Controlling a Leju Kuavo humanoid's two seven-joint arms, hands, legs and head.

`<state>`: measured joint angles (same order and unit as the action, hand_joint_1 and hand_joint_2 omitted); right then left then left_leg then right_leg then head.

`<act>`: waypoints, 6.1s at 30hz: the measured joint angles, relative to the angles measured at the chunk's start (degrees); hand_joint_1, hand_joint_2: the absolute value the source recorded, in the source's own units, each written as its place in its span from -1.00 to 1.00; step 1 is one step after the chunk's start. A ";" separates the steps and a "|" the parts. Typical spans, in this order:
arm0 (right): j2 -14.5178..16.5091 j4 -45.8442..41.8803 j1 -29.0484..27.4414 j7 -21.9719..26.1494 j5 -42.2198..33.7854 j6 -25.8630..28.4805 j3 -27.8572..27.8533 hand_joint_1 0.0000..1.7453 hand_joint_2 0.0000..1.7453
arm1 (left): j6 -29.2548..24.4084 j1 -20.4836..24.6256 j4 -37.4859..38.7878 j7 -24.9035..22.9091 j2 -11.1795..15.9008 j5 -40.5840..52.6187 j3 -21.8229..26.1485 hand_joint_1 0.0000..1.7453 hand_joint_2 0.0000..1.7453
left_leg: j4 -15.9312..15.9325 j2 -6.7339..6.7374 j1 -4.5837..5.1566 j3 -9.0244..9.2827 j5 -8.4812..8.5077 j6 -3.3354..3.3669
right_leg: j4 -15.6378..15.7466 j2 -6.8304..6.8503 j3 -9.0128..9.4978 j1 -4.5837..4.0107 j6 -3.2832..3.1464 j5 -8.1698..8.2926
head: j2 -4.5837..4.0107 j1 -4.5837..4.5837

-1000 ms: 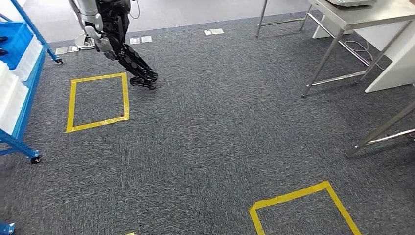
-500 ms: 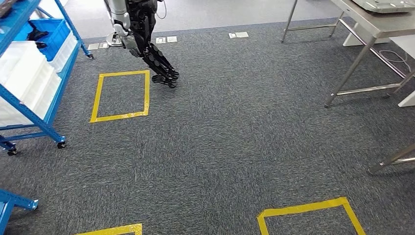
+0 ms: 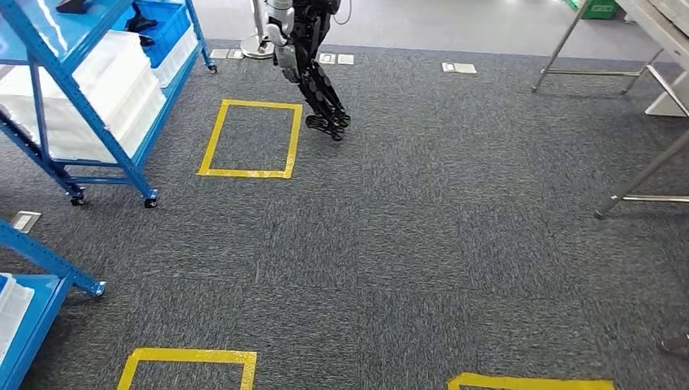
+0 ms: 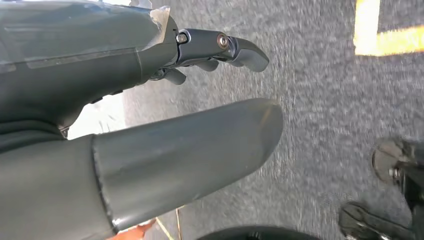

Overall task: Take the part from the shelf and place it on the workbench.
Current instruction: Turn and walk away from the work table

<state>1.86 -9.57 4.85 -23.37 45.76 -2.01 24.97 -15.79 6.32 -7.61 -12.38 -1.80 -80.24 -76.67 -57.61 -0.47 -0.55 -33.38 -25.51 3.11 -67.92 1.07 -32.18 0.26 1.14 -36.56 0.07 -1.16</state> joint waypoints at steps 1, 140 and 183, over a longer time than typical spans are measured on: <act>0.00 0.01 0.08 0.07 -0.12 -0.03 -0.09 -1.00 -1.00 | 0.04 0.01 0.00 0.03 -0.02 -0.03 0.00 -1.00 -1.00 | -0.01 -0.79 0.05 -0.08 0.02 0.03 | -3.49 -0.52 -1.79 0.02 0.00 -1.15 | 0.00 0.01; 1.16 0.15 -0.67 2.43 2.90 3.45 -0.95 -1.00 -1.00 | -1.26 -0.46 0.04 8.40 -0.01 -1.68 -0.20 -1.00 -1.00 | -16.74 0.19 -0.14 -7.27 -8.55 -3.37 | 11.49 -0.63 3.83 0.63 -1.35 7.33 | 0.00 -1.16; 1.25 0.17 -0.54 2.61 3.47 3.45 -1.13 -1.00 -1.00 | -1.72 -0.49 0.02 8.25 0.19 -1.96 0.03 -1.00 -1.00 | 0.46 0.35 0.90 2.16 -1.18 0.73 | 1.51 -0.98 1.11 -0.04 0.12 2.90 | 0.00 -0.22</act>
<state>3.11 -9.40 4.31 -20.76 49.24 1.45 23.83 -17.51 5.83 -7.58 -4.13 -1.62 -82.19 -76.65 -57.15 -0.11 0.35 -31.22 -26.69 3.84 -66.41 0.09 -31.08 0.22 1.26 -33.66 0.07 -1.38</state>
